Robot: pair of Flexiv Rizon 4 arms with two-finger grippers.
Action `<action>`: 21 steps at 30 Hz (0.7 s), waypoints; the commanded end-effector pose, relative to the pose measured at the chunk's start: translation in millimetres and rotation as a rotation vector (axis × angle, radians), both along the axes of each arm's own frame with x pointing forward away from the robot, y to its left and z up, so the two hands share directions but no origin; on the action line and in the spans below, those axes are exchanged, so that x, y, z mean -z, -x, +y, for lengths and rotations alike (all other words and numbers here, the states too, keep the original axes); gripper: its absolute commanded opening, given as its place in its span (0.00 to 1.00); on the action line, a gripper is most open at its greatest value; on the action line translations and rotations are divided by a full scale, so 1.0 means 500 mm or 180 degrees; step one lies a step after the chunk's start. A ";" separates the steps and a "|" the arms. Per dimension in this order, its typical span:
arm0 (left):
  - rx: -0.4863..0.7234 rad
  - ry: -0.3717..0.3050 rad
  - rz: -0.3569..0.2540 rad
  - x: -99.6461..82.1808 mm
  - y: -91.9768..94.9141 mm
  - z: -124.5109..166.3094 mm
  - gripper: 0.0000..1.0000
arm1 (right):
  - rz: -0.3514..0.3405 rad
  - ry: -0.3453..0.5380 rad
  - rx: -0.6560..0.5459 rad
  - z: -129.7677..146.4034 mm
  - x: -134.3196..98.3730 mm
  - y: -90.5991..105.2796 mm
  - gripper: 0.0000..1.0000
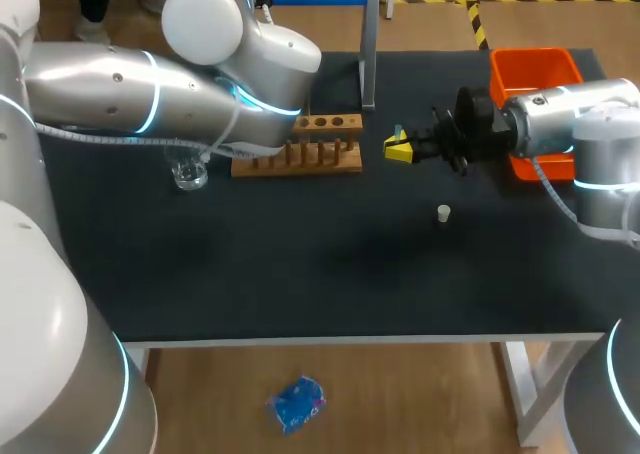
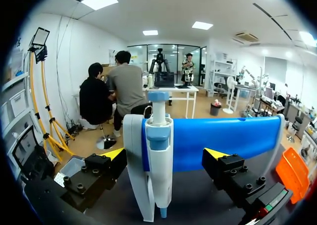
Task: Invert the test tube, pick up the pipette, mount the tip to pipette, aspirate from beaker and dispense into the tube, eject the tip, return the pipette, and cap with the stopper.
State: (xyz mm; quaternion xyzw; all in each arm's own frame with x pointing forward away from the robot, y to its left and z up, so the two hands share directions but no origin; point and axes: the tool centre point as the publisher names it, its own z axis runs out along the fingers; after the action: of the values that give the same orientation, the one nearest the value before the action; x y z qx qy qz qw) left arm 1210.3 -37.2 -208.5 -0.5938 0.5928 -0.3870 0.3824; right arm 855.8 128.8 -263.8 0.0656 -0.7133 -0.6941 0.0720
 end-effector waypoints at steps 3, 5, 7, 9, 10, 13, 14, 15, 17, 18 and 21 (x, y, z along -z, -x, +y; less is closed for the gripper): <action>-0.0005 -0.0001 0.0001 0.004 -0.009 -0.002 1.00 | -0.0002 0.0007 -0.0002 -0.002 -0.001 0.001 0.00; -0.0006 -0.0007 0.0003 0.004 -0.010 -0.002 1.00 | -0.0002 0.0007 -0.0002 -0.002 -0.001 0.001 0.00; -0.0013 -0.0008 0.0003 0.005 -0.011 -0.001 1.00 | -0.0002 0.0007 -0.0002 -0.002 -0.001 0.001 0.00; -0.0018 -0.0009 0.0002 0.006 -0.011 0.000 1.00 | -0.0002 0.0007 -0.0002 -0.002 -0.001 0.001 0.00; -0.0019 -0.0012 0.0003 0.006 -0.011 0.000 1.00 | -0.0002 0.0007 -0.0002 -0.002 -0.001 0.001 0.00; -0.0017 -0.0014 0.0001 0.006 -0.012 0.000 1.00 | -0.0002 0.0007 -0.0002 -0.002 -0.001 0.001 0.00; -0.0015 -0.0015 0.0001 0.006 -0.012 0.000 1.00 | -0.0002 0.0007 -0.0002 -0.002 -0.001 0.001 0.00; -0.0015 -0.0016 0.0000 0.006 -0.012 0.000 1.00 | -0.0002 0.0007 -0.0002 -0.002 -0.001 0.001 0.00; -0.0012 -0.0017 -0.0002 0.007 -0.012 0.000 1.00 | -0.0002 0.0007 -0.0002 -0.002 -0.001 0.001 0.00; -0.0011 -0.0017 -0.0002 0.007 -0.012 0.000 0.98 | -0.0002 0.0007 -0.0002 -0.002 -0.001 0.001 0.00; -0.0006 -0.0016 -0.0002 0.007 -0.012 -0.001 0.61 | -0.0002 0.0007 -0.0002 -0.002 -0.001 0.001 0.00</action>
State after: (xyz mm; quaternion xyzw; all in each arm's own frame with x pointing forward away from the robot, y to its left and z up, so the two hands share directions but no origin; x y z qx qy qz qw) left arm 1213.3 -37.2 -210.1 -0.5937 0.5936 -0.3842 0.3841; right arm 855.8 128.8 -263.8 0.0656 -0.7133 -0.6941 0.0720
